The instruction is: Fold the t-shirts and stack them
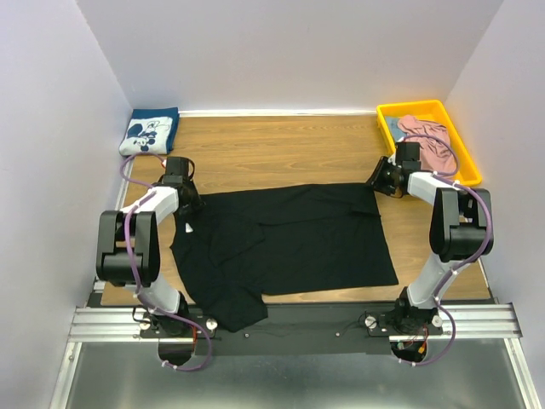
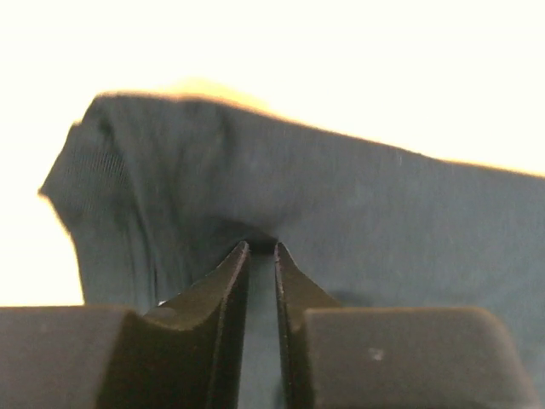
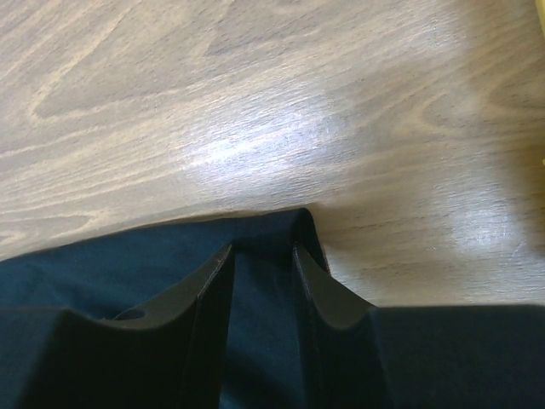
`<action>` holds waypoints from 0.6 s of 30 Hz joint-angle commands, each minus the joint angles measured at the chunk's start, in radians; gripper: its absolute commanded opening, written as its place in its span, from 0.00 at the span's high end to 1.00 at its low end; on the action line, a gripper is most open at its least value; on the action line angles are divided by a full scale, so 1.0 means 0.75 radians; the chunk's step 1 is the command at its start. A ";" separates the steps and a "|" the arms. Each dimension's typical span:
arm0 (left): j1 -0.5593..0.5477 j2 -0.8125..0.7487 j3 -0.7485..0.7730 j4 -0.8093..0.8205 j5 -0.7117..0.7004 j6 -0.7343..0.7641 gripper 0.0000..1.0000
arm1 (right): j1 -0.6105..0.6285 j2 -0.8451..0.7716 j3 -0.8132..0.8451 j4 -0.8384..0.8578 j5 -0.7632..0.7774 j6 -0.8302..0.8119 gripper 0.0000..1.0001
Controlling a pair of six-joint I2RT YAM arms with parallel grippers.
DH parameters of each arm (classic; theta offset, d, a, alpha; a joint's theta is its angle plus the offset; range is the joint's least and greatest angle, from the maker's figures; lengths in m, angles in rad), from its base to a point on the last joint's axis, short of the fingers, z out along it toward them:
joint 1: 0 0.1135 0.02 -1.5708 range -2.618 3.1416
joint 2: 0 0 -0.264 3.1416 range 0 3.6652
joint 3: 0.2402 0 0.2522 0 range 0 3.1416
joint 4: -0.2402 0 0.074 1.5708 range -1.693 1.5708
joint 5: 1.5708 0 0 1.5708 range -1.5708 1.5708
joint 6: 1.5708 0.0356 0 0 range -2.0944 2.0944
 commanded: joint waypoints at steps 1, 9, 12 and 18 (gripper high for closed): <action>0.011 0.069 0.073 0.089 -0.036 0.015 0.78 | -0.010 -0.011 -0.022 0.024 0.014 -0.012 0.60; 0.009 0.123 0.101 0.094 -0.073 0.031 0.81 | -0.012 0.003 -0.006 0.022 0.000 -0.035 0.60; 0.011 0.082 0.105 0.081 -0.112 0.039 0.81 | -0.012 0.007 0.002 0.020 0.003 -0.041 0.60; 0.048 0.079 0.115 0.085 -0.177 0.042 0.80 | -0.018 0.017 0.004 0.016 0.028 -0.055 0.60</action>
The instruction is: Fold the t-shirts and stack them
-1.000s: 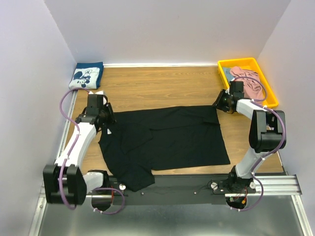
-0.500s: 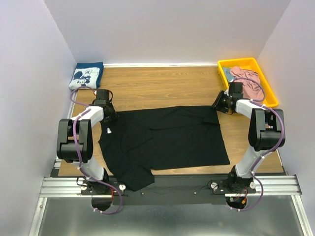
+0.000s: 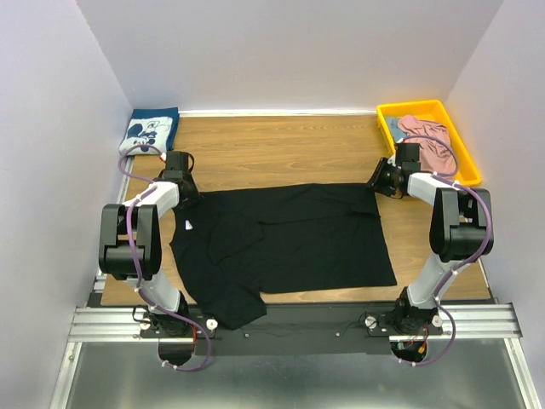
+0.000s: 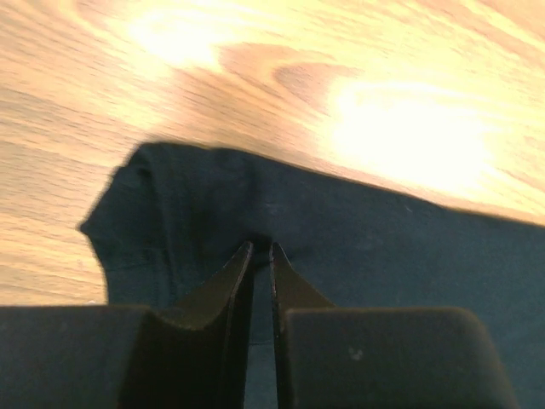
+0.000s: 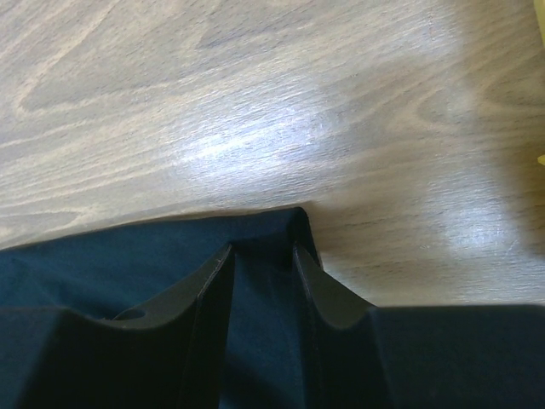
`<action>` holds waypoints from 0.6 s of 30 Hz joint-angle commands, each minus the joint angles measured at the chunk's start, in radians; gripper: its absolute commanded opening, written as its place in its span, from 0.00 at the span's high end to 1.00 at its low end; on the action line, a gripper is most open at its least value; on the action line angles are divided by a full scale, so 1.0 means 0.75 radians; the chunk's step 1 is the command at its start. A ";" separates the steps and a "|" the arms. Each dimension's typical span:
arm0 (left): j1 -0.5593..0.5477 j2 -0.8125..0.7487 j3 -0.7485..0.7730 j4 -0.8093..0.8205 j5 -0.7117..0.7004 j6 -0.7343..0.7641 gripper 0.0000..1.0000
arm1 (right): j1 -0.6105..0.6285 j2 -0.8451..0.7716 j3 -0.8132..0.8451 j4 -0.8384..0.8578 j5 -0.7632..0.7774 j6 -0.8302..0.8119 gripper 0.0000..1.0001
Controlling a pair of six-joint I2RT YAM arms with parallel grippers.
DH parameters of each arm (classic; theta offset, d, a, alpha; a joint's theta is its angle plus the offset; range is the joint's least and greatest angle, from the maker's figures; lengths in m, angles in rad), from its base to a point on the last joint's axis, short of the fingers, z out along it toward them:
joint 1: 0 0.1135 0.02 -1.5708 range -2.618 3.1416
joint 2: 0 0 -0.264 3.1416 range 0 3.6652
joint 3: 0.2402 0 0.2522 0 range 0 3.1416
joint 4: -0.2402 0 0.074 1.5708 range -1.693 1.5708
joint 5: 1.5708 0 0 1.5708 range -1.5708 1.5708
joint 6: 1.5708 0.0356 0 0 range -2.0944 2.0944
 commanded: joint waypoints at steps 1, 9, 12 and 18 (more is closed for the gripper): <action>0.049 0.000 0.034 0.019 -0.082 0.015 0.81 | -0.019 0.021 0.017 0.010 0.023 -0.028 0.60; 0.057 0.086 0.036 0.076 -0.096 -0.006 0.82 | -0.028 0.033 0.023 0.008 0.037 -0.061 0.60; 0.061 0.107 0.036 0.083 -0.094 0.000 0.83 | -0.028 0.048 0.035 0.008 -0.014 -0.071 0.60; 0.063 0.135 0.022 0.093 -0.094 0.008 0.83 | -0.028 0.082 0.056 0.008 -0.092 -0.094 0.63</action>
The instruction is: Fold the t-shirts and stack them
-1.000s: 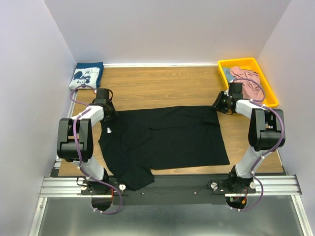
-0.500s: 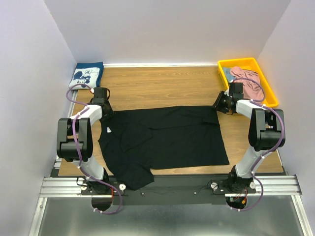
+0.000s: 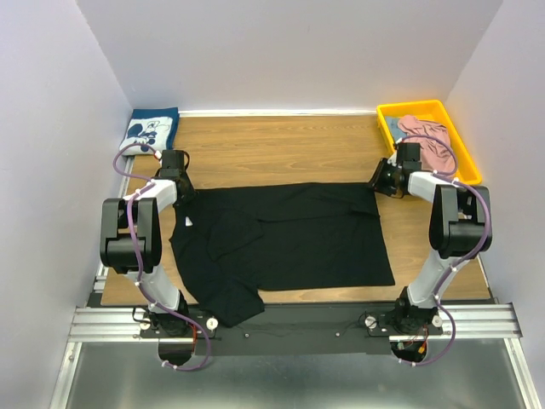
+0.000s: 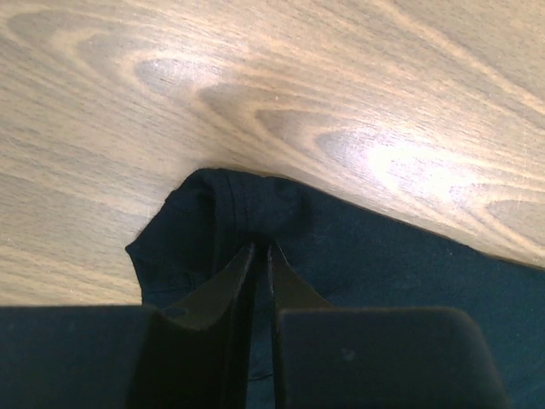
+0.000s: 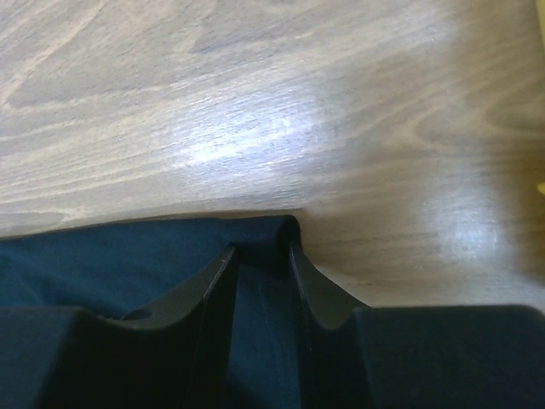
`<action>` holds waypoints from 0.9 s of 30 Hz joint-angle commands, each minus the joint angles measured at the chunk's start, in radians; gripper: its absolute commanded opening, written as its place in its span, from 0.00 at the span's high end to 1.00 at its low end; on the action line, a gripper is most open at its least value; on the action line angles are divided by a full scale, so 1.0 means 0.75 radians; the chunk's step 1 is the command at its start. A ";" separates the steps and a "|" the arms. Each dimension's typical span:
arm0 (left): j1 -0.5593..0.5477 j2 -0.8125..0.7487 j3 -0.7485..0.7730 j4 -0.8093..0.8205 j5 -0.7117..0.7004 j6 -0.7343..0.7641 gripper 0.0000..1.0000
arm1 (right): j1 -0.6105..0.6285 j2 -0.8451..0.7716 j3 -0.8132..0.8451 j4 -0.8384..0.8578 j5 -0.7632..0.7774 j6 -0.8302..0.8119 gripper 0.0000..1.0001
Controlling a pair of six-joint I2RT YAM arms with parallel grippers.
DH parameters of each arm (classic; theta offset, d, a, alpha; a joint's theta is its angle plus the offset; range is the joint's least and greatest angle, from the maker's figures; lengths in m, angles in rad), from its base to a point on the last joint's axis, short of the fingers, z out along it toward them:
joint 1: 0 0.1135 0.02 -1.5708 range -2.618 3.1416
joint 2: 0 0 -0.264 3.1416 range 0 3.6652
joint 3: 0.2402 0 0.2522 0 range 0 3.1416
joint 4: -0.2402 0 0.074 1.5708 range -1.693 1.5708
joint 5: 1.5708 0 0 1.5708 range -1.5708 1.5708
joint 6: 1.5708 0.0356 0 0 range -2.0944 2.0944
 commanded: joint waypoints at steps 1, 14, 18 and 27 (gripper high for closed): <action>0.011 0.060 -0.009 0.007 -0.041 0.010 0.83 | -0.010 0.039 0.035 0.006 -0.048 -0.036 0.64; 0.017 0.078 -0.015 -0.015 -0.121 0.041 0.87 | -0.016 0.115 0.245 -0.033 0.065 -0.113 0.96; 0.017 0.081 -0.019 -0.020 -0.151 0.045 0.87 | -0.016 0.154 0.317 -0.078 0.085 -0.146 0.96; 0.017 0.083 -0.019 -0.003 -0.133 0.043 0.87 | -0.016 0.232 0.354 -0.105 -0.042 -0.144 0.80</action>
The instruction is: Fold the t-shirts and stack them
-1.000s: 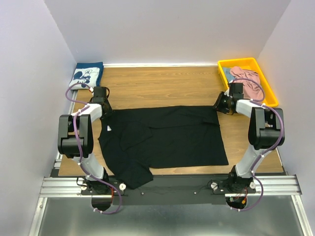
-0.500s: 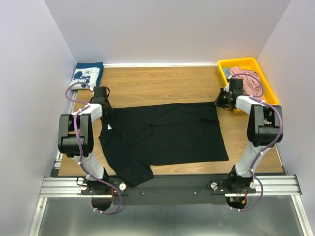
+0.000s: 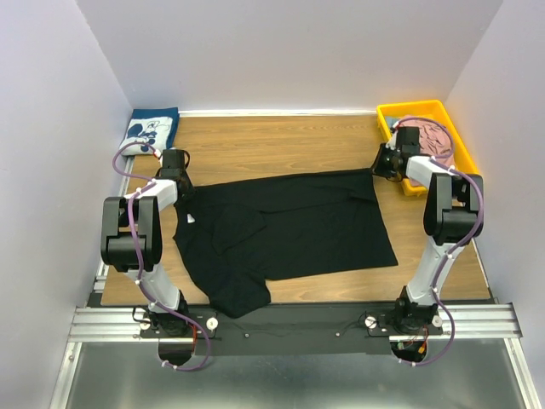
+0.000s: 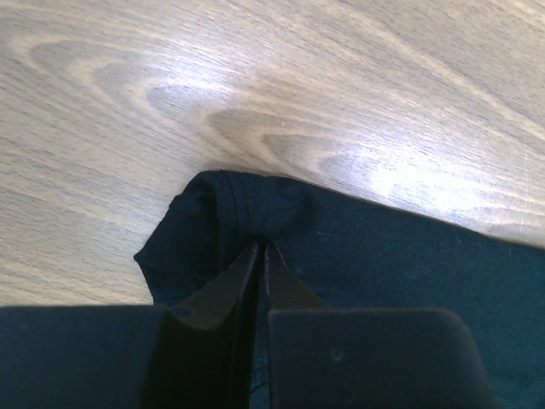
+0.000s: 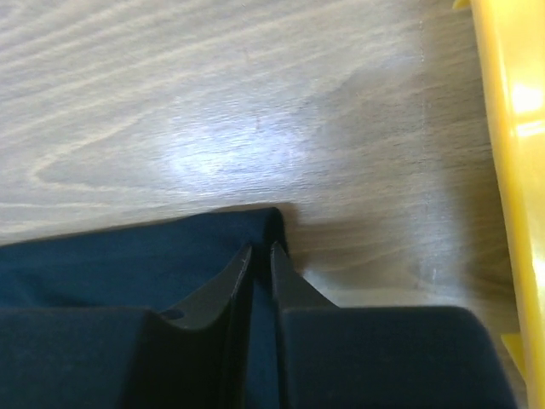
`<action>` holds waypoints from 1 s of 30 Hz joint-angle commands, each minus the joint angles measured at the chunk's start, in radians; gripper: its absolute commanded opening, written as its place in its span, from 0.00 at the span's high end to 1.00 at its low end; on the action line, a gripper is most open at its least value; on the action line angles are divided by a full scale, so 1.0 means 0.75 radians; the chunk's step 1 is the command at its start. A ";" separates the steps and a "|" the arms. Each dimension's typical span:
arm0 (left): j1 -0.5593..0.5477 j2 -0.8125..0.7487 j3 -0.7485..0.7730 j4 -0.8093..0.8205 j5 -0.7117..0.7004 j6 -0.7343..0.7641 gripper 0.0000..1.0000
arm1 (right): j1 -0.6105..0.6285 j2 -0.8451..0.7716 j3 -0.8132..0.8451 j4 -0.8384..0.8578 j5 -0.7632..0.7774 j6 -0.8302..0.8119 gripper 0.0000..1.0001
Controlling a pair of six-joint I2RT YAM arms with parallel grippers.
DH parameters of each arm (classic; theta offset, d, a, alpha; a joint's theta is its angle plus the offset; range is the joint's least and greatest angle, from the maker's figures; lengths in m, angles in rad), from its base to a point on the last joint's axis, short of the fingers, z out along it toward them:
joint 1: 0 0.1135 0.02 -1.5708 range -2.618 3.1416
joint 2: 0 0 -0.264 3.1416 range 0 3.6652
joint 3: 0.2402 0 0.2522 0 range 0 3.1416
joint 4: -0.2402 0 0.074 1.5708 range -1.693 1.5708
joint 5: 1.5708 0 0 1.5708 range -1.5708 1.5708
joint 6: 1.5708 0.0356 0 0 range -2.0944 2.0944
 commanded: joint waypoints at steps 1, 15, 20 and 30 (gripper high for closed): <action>0.015 0.062 -0.021 -0.057 -0.085 0.033 0.87 | -0.013 0.056 0.045 -0.036 -0.039 -0.023 0.75; 0.017 0.062 -0.027 -0.051 -0.079 0.033 0.87 | -0.015 0.075 0.120 -0.054 -0.107 -0.023 0.91; 0.015 0.064 -0.029 -0.049 -0.081 0.037 0.87 | -0.015 0.087 0.157 -0.064 -0.100 -0.033 0.99; 0.015 0.072 -0.033 -0.053 -0.101 0.049 0.87 | -0.015 0.160 0.237 -0.081 -0.060 -0.066 0.99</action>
